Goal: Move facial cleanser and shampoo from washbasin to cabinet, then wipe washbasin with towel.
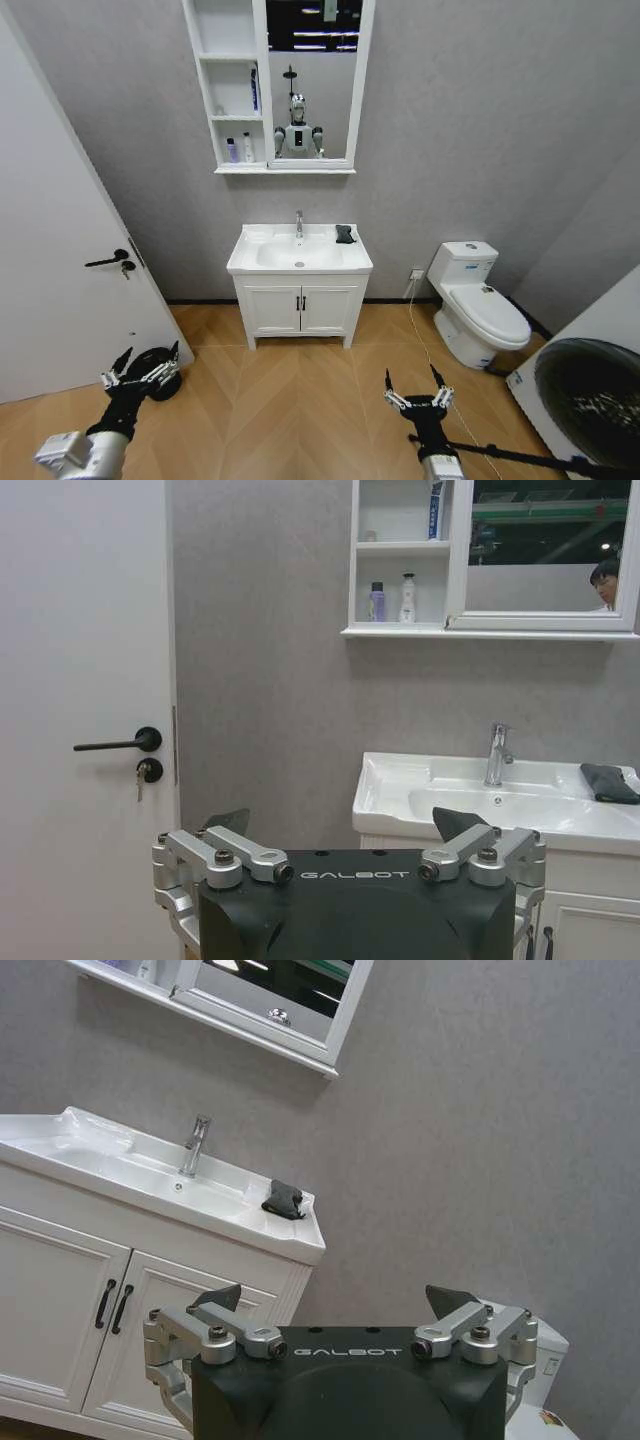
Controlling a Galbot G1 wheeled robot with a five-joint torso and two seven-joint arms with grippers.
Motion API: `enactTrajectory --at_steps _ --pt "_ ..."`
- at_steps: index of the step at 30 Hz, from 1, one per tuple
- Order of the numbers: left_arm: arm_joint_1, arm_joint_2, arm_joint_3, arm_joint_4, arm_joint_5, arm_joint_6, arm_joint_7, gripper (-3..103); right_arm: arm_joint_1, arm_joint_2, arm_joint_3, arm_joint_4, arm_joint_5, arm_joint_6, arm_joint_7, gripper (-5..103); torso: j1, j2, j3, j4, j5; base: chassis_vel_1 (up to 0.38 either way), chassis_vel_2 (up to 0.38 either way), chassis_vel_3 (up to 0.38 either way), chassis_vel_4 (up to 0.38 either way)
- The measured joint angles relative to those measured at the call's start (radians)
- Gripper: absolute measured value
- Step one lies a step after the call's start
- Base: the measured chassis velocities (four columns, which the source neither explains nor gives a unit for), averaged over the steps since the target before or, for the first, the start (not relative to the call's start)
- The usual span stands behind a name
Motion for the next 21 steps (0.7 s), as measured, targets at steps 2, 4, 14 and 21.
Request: enactTrajectory --at_steps 2,4,14,21 --pt "0.000 0.000 0.000 0.000 0.000 0.000 0.000 100 0.000 0.000 0.000 0.000 0.000 0.000 0.000 100 0.000 0.000 0.000 0.0000 0.0000 0.000 0.000 0.000 0.000" --pt "0.000 0.000 0.000 0.000 0.000 0.000 0.000 100 0.000 0.000 0.000 0.000 0.000 0.000 0.000 100 0.000 0.000 0.000 0.0000 0.0000 0.000 0.000 0.000 0.000" --pt "0.000 0.000 0.000 0.000 0.000 0.000 0.000 100 -0.001 0.000 0.000 0.000 0.000 0.000 0.001 100 0.000 0.000 0.000 0.0000 0.0000 0.000 0.000 0.000 0.000" --pt "0.000 0.000 0.000 0.000 0.000 0.000 0.000 100 -0.001 0.000 0.000 0.001 0.000 0.000 0.001 100 0.000 0.000 0.000 0.0000 0.0000 0.000 0.000 0.000 0.000"
